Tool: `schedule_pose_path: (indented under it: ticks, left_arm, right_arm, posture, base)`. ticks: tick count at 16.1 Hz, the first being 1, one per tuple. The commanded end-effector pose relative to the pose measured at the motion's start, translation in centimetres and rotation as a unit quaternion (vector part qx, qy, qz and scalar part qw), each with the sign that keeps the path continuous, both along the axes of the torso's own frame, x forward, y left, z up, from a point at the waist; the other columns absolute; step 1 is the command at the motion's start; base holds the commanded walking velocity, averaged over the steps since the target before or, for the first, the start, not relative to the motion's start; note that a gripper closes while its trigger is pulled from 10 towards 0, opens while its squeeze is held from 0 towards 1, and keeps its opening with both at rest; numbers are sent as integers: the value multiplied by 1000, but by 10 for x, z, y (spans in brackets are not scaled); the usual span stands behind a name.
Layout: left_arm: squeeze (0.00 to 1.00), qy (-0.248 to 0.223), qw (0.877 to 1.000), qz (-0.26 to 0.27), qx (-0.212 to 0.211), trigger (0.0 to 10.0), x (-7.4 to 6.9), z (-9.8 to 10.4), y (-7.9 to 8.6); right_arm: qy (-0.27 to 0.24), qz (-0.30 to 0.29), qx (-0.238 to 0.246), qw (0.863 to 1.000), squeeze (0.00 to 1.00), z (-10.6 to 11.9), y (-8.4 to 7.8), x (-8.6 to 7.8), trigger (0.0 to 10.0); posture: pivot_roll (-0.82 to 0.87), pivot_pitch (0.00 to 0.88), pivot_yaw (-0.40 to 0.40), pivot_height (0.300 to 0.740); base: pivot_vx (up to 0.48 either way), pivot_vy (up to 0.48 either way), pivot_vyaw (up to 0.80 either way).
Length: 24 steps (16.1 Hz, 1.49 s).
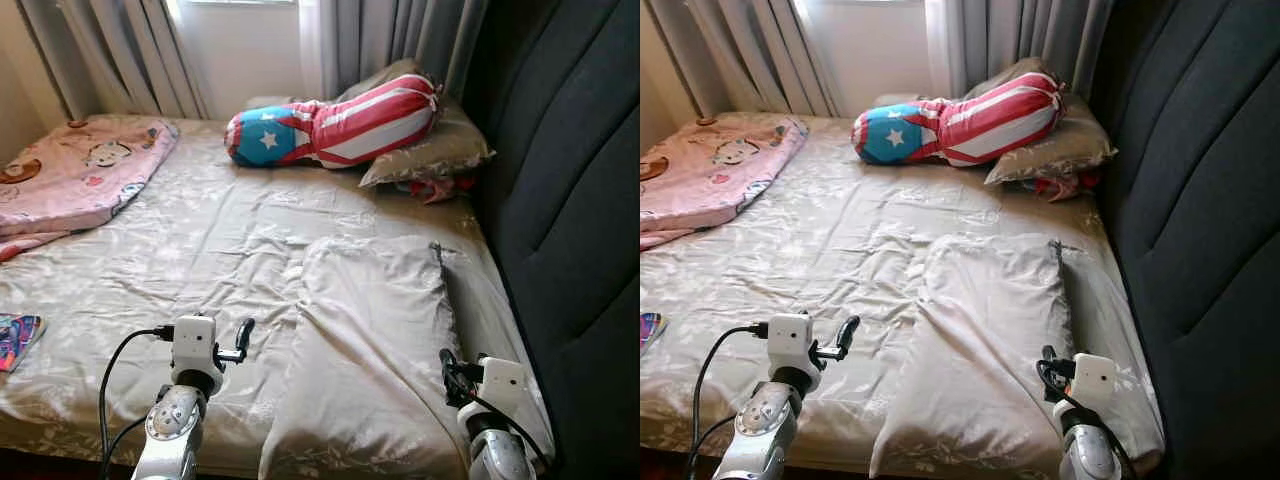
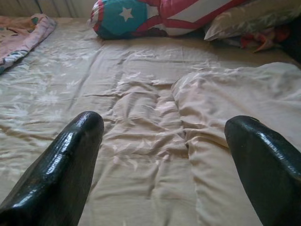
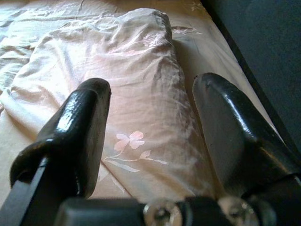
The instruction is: Clean up the room
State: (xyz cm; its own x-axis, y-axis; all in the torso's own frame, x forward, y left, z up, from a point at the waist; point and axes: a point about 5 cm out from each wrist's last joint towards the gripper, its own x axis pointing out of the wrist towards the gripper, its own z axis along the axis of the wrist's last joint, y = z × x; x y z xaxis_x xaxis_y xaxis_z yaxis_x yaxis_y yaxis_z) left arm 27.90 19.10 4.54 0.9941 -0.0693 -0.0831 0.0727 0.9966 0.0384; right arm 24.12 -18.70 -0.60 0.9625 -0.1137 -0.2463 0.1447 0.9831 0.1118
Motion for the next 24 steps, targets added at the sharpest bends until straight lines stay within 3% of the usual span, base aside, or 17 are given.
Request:
schedule_pose_path:
  ticks: [1,5,8,24]
  left_arm:
    - [0,-5,1000,-5,-8,10000,3,5,-1]
    - [0,-8,1000,-8,-12,10000,2,6,-2]
    - [0,-6,1000,-10,-13,10000,2,5,-3]
    - [0,1,1000,-9,-23,10000,2,5,-1]
  right_arm:
    - [3,-2,-1,1000,0,0,-1,1,10000]
    - [20,1,-3,1000,0,-3,1,2,10000]
    - [8,0,-1,1000,0,-1,2,2,10000]
    - [-5,0,5,1000,0,2,3,4,10000]
  posture:
    - [-23,0,-4,680]
    - [-21,0,-6,675]
    - [-21,0,-7,635]
    - [-21,0,-7,635]
  base:
    - [0,0,0]
    - [0,0,0]
    - [0,0,0]
    - [0,0,0]
